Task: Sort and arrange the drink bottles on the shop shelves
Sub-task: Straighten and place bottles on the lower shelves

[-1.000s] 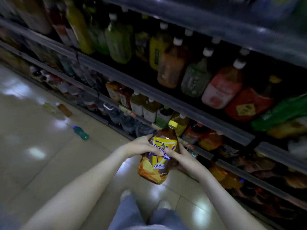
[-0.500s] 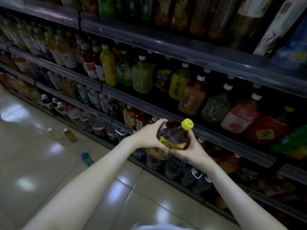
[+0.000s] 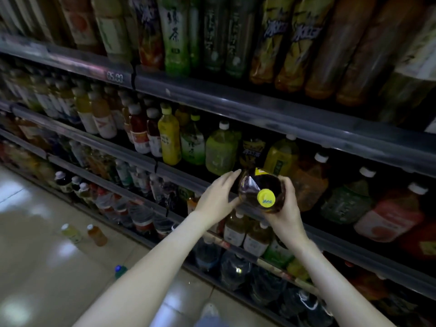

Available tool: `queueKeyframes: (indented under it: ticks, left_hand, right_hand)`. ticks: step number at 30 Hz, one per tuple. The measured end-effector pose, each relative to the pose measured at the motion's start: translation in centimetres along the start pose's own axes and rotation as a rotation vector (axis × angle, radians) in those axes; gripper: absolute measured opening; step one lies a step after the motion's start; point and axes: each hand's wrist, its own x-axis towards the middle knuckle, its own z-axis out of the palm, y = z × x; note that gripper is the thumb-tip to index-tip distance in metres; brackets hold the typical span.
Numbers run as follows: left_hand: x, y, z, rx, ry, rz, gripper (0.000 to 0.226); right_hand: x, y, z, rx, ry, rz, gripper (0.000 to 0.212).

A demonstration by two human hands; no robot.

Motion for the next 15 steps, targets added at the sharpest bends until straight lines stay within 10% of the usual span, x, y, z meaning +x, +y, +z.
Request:
queueKeyframes:
  ticks: [15]
  left_hand:
    - [9.0, -10.9, 0.2, 0.295, -0.046, -0.084, 0.088]
  right_hand:
    - [12.8, 6.4, 5.9, -0.038, -0.007, 0.556, 0.079]
